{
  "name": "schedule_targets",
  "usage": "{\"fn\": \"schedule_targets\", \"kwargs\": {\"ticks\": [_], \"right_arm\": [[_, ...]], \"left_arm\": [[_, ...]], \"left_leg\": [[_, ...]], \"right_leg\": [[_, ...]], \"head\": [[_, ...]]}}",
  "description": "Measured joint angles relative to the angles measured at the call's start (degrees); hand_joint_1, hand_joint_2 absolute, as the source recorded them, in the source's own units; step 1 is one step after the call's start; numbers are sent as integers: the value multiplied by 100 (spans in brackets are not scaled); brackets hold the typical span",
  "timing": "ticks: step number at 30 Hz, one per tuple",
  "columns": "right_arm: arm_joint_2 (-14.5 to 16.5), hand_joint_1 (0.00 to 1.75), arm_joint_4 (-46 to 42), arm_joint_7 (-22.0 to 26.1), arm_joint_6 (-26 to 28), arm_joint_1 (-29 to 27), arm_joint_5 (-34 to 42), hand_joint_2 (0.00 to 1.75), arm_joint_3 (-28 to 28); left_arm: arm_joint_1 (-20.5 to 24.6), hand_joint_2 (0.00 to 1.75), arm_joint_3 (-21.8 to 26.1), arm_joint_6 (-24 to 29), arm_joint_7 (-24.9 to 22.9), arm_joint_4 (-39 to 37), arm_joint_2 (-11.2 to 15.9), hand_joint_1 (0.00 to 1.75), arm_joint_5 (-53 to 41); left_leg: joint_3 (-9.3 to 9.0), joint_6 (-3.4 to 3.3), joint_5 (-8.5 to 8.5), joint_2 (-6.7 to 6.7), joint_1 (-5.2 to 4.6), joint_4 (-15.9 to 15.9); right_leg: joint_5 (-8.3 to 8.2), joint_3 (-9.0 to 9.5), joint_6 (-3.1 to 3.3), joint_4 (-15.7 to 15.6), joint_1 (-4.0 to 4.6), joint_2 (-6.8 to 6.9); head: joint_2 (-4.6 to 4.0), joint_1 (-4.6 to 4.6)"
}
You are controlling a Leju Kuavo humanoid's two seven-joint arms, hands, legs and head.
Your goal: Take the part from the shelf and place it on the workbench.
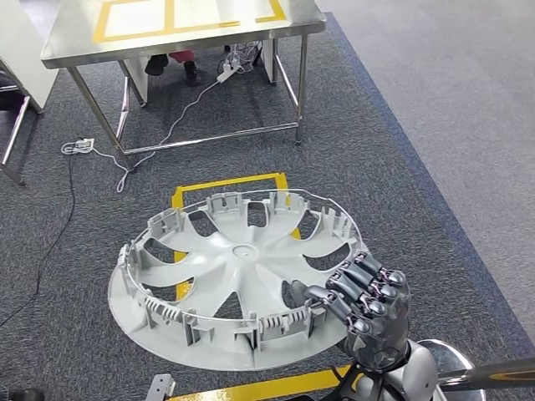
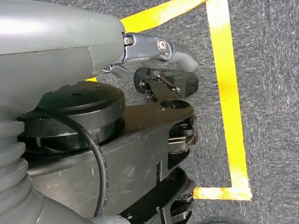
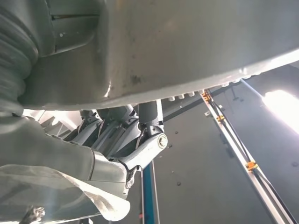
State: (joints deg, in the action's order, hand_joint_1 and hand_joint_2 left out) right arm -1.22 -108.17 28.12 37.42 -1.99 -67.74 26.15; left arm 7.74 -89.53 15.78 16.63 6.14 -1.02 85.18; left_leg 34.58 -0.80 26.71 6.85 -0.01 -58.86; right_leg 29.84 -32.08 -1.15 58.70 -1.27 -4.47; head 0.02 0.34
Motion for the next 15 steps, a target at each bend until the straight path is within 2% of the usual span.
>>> {"fn": "schedule_targets", "kwargs": {"ticks": [15], "right_arm": [[0,175,0,-102,0,-7,-120,175,2]], "left_arm": [[0,175,0,0,-17,0,2,0,0]], "left_leg": [[0,-2,0,0,-16,-14]], "right_leg": [[-9,15,-14,-19,-16,1]], "head": [[0,1]]}}
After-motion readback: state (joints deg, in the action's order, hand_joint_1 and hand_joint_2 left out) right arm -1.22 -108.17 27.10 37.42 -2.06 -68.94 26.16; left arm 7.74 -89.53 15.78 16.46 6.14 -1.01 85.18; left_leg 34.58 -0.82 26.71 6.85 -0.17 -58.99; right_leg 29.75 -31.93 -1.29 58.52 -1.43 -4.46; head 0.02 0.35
